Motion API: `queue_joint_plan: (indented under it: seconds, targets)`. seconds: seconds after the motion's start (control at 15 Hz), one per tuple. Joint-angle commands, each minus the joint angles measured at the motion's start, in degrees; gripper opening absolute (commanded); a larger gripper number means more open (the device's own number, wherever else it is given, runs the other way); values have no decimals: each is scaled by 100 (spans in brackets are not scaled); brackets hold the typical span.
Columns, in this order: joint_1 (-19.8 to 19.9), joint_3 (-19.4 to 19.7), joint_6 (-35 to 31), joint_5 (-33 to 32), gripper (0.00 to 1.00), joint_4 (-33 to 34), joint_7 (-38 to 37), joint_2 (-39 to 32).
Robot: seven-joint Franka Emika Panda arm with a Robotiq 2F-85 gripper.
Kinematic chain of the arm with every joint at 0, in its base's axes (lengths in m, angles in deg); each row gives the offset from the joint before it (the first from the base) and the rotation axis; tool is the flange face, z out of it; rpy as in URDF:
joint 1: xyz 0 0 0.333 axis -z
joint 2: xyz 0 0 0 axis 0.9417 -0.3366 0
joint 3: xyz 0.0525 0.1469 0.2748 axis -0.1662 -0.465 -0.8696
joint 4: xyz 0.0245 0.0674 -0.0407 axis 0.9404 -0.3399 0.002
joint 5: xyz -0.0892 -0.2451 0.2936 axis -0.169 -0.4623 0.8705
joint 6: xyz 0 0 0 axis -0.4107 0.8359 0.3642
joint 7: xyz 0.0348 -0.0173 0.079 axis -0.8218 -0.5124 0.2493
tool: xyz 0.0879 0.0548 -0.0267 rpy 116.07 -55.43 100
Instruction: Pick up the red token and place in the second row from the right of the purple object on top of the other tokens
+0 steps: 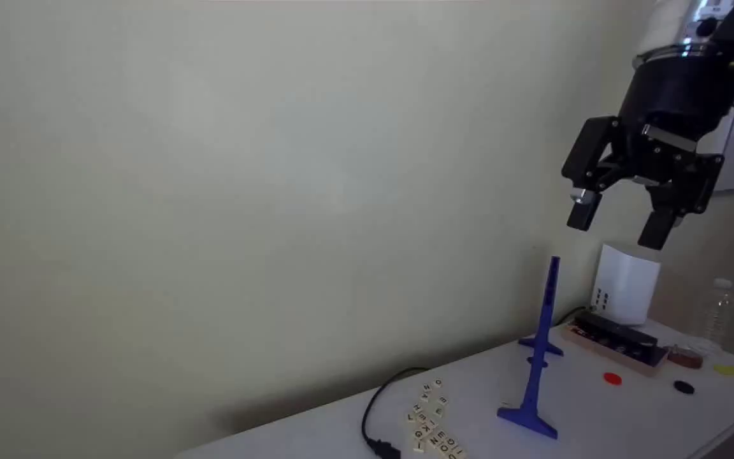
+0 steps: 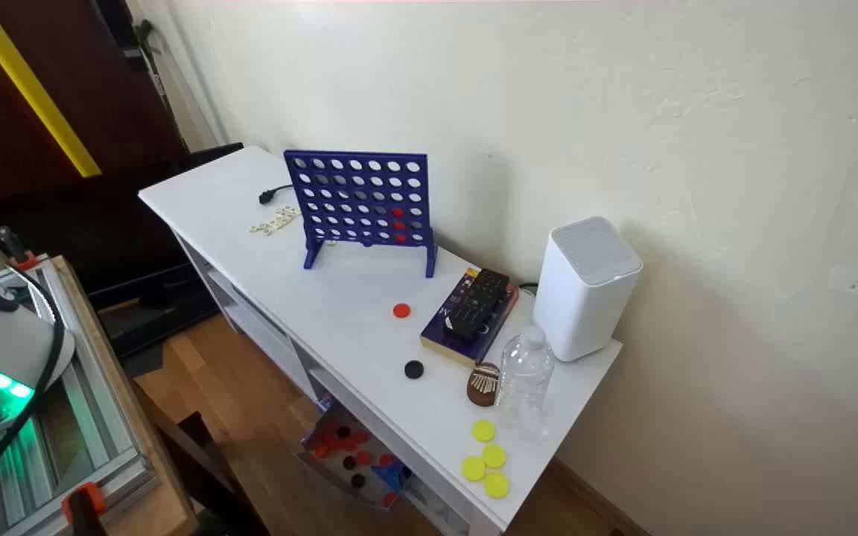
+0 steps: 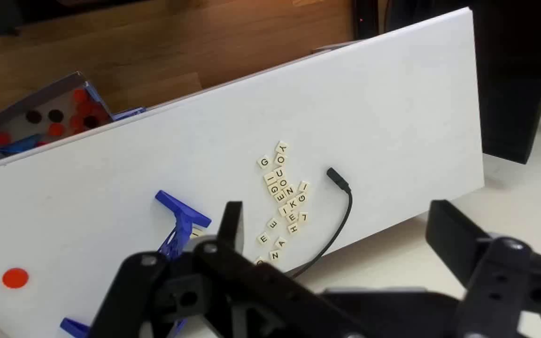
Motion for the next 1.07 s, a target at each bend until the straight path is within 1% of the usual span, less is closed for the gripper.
queue_joint_plan:
  seconds: [0.0, 0.4, 0.53, 0.67, 0.87, 0.93, 1.0]
  targets:
    - [39, -31, 25, 17, 100, 11, 17, 5]
    - [39, -30, 25, 17, 100, 11, 17, 4]
    - [141, -15, 5, -43, 100, -51, -58, 52]
    - [356, 100, 5, -165, 100, -220, -60, 207]
    - [798, 365, -65, -211, 100, -642, -95, 522]
    - [1002, 476, 57, -305, 100, -271, -124, 228]
    - [1196, 599, 1, -373, 100, -332, -88, 215]
